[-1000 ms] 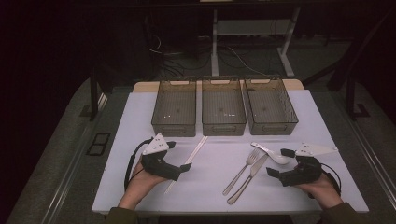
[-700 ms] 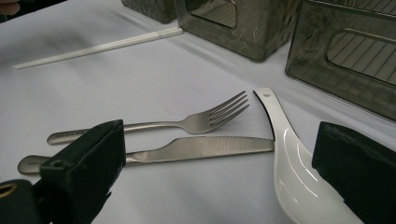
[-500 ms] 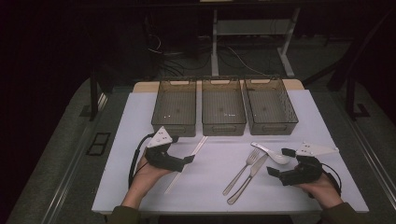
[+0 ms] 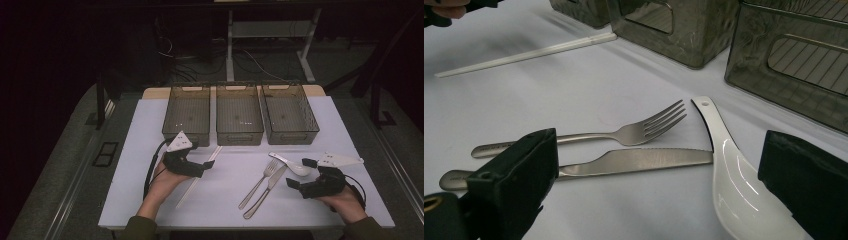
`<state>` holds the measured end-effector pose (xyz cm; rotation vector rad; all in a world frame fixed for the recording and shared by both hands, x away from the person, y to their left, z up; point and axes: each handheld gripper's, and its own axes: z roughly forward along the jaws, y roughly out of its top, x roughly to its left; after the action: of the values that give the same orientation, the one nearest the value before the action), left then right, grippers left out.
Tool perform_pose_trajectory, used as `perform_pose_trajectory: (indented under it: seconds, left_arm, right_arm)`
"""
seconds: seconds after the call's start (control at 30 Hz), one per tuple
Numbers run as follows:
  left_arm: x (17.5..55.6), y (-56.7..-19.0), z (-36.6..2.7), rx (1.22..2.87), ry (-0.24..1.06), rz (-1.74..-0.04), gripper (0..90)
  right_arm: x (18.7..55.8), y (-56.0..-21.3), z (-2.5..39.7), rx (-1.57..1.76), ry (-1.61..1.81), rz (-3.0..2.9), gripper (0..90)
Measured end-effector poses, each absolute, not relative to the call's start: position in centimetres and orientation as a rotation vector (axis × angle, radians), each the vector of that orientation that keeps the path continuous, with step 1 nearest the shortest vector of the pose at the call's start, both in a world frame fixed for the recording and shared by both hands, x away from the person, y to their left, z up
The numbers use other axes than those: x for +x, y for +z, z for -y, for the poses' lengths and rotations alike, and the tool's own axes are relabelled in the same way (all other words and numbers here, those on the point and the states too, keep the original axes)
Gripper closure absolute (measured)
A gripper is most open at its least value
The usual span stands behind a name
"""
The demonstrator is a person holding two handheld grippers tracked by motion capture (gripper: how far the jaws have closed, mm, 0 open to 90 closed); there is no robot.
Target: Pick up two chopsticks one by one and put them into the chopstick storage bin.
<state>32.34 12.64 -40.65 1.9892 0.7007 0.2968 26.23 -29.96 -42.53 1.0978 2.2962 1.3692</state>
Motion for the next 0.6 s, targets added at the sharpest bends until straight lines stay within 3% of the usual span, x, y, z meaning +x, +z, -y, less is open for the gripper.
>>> perform_pose_trajectory:
  seconds: [0.23, 0.6]
  left_arm:
    - [32.8, -41.0, -12.2, 1.998, 0.308, -0.713, 19.7]
    - [32.7, -41.7, -12.3, 2.001, 0.259, -0.754, 37.6]
  right_arm:
    - [26.2, -42.5, 29.9, 1.092, 1.366, -2.298, 2.9]
    - [26.1, -42.6, 30.0, 1.086, 1.365, -2.303, 2.9]
